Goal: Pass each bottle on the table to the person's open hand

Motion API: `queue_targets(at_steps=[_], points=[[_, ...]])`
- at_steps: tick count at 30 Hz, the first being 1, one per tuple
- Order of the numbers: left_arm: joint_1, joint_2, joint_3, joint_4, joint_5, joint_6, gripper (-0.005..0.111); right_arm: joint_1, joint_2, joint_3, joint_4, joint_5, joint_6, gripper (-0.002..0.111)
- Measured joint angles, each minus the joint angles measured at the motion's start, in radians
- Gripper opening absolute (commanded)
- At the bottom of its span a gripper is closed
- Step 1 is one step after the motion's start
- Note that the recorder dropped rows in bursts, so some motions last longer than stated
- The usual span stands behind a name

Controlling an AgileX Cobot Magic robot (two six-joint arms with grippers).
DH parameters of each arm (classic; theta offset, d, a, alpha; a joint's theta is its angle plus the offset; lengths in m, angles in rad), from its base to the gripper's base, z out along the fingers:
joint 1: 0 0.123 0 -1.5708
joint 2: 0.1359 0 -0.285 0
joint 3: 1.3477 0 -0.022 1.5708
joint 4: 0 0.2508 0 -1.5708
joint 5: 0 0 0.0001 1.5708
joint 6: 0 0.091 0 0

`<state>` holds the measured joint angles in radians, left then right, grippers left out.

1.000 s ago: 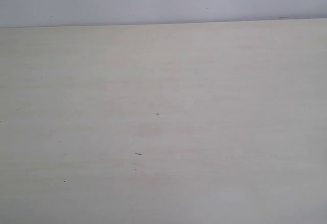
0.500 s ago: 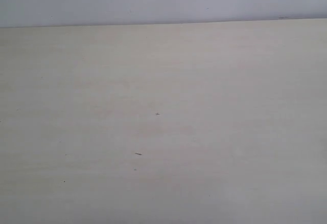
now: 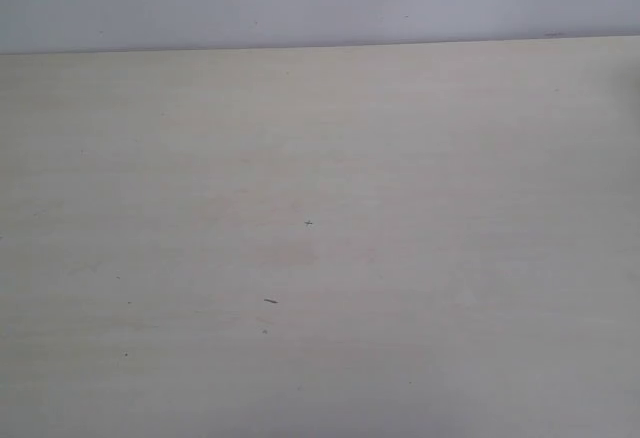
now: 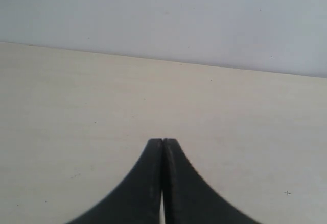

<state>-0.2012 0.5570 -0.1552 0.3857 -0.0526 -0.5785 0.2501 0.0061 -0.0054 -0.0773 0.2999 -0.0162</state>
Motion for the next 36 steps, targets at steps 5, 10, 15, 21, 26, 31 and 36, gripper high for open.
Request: queue_targets(at_steps=[5,10,15,21,26,31,36], points=[[0.000,0.000,0.000,0.000,0.000,0.000,0.000,0.000,0.000,0.000,0.000,0.002,0.000,0.000],[0.000,0.000,0.000,0.000,0.000,0.000,0.000,0.000,0.000,0.000,0.000,0.002,0.002,0.000],[0.000,0.000,0.000,0.000,0.000,0.000,0.000,0.000,0.000,0.000,0.000,0.002,0.002,0.000],[0.060,-0.106,0.000,0.000,0.074,-0.004,0.000,0.000,0.000,0.000,0.000,0.004,0.004,0.000],[0.107,-0.279,0.000,0.000,0.270,-0.006,0.000,0.000,0.000,0.000,0.000,0.006,0.004,0.000],[0.107,-0.298,0.000,-0.004,0.294,0.011,0.000,0.000,0.000,0.000,0.000,0.006,0.004,0.000],[0.110,-0.342,0.010,-0.386,0.296,0.518,0.000,0.000,0.000,0.000,0.000,0.008,0.004,0.000]])
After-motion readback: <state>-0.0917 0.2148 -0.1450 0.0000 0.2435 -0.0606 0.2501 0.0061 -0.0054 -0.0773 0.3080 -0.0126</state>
